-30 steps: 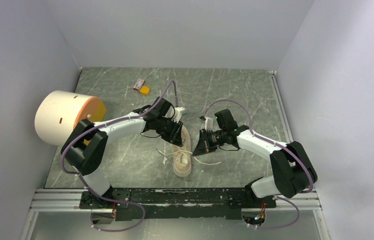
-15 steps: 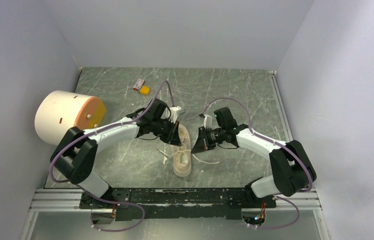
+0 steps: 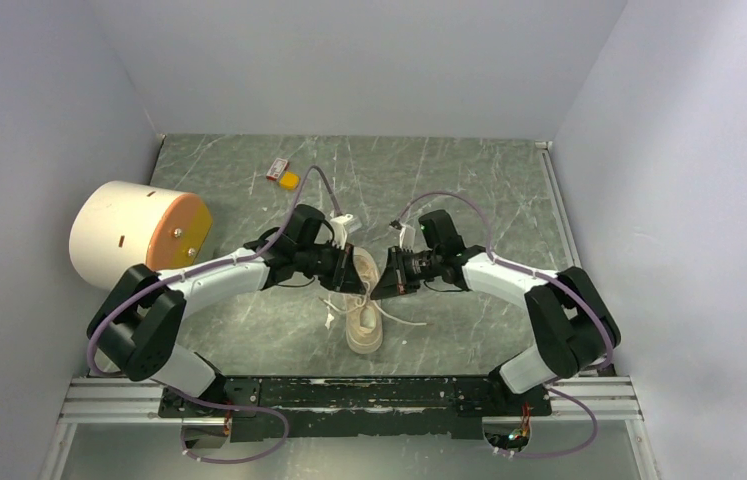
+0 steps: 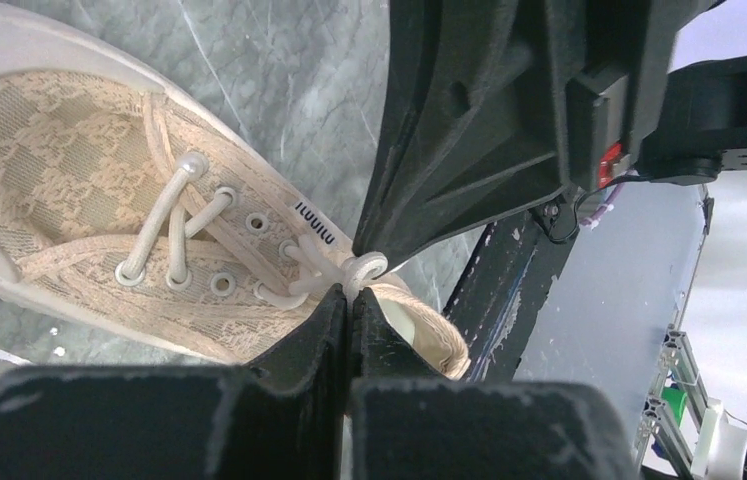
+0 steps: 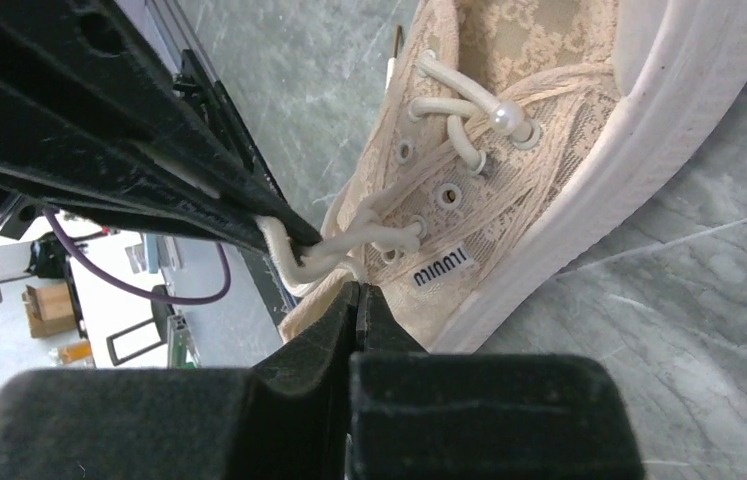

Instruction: Tie the shoes

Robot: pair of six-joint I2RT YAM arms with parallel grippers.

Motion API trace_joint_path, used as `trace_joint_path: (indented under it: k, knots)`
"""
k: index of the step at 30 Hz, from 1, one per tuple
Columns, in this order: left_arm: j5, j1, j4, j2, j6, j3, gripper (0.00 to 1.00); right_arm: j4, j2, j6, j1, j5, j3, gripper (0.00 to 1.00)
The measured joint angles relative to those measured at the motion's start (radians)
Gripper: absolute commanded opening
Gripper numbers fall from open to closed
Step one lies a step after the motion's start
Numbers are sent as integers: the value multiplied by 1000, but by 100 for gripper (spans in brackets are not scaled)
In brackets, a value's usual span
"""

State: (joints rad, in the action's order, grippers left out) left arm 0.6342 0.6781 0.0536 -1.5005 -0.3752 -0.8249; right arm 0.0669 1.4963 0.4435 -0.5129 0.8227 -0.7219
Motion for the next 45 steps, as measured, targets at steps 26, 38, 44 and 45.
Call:
trace_joint_path:
  k: [26, 38, 44, 45]
  knots:
    - [-33, 0, 1, 27, 9, 4, 29, -60, 86, 140, -30, -64, -12, 0]
    - [-62, 0, 0, -15, 22, 4, 49, -63, 85, 143, -32, -64, -13, 0]
    - [-62, 0, -4, -49, 40, 4, 39, -67, 85, 144, -32, -64, -13, 0]
    - [-62, 0, -3, -54, 46, 4, 35, -68, 85, 144, -32, -64, -13, 0]
